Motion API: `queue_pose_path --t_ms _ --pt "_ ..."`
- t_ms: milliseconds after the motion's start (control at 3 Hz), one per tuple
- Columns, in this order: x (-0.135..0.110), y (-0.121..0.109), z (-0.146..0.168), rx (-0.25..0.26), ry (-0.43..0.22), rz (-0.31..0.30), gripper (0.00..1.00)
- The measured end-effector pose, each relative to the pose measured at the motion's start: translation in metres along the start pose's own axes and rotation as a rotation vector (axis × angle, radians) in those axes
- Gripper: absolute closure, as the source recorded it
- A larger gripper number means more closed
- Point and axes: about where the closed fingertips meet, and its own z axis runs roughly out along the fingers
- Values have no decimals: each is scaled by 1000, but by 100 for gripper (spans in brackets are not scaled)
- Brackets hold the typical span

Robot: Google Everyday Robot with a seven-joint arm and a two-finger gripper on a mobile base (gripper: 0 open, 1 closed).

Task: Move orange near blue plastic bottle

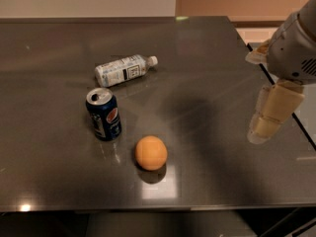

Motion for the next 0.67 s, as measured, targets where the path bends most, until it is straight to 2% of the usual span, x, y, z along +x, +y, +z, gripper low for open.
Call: queue_pose_path --t_ms 333,667 --pt "-32 26 16 -27 -85 -48 0" --pt "-60 49 41 -48 -132 -86 0"
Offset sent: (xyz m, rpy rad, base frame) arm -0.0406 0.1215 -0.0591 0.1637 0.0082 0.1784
